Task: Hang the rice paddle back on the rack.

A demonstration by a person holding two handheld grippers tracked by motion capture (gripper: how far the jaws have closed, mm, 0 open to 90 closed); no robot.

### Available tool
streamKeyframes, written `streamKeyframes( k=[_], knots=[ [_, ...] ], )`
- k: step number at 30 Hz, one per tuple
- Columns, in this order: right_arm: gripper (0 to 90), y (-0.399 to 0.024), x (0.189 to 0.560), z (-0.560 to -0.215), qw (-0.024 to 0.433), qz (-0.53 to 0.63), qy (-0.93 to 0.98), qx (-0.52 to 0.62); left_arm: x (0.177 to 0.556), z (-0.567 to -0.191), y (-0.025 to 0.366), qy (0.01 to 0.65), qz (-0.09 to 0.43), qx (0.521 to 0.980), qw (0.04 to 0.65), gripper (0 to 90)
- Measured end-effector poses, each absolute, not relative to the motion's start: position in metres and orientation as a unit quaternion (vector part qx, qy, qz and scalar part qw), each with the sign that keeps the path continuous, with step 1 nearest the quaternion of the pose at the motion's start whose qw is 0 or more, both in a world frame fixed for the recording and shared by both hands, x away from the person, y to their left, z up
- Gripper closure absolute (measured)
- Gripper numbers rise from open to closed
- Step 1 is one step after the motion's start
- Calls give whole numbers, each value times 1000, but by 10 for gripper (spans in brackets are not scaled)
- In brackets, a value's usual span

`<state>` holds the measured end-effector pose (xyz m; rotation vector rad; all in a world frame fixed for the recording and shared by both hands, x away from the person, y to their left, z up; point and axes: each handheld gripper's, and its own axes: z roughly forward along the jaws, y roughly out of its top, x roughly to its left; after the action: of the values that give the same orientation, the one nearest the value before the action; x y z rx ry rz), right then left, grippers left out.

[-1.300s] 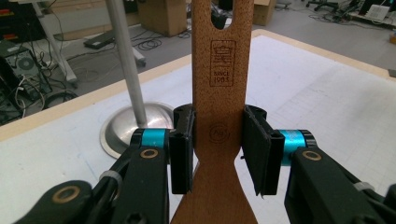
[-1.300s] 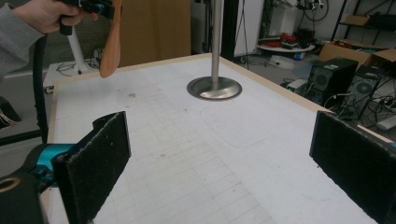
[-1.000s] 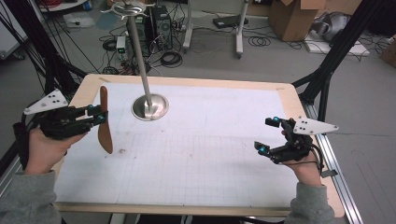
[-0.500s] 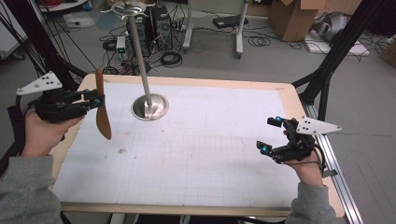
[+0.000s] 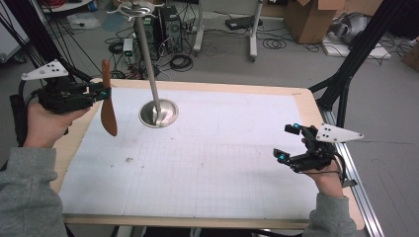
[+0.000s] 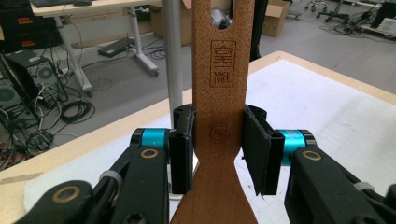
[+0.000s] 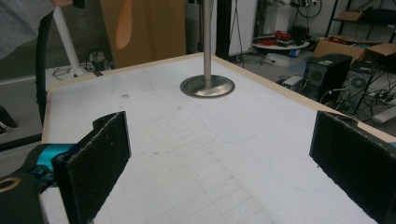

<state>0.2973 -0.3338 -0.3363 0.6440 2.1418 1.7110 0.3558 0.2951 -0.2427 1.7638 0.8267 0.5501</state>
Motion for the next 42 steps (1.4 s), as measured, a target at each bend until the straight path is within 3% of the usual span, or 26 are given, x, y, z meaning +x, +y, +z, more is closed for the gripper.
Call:
streamKeyframes(
  k=[24, 42],
  knots=[
    [40, -342, 297, -337, 163, 603, 744, 238, 388, -211, 308, 357, 238, 725, 539, 651],
    [40, -343, 299, -339, 161, 603, 745, 237, 418, -188, 305, 341, 214, 726, 558, 650]
  ],
)
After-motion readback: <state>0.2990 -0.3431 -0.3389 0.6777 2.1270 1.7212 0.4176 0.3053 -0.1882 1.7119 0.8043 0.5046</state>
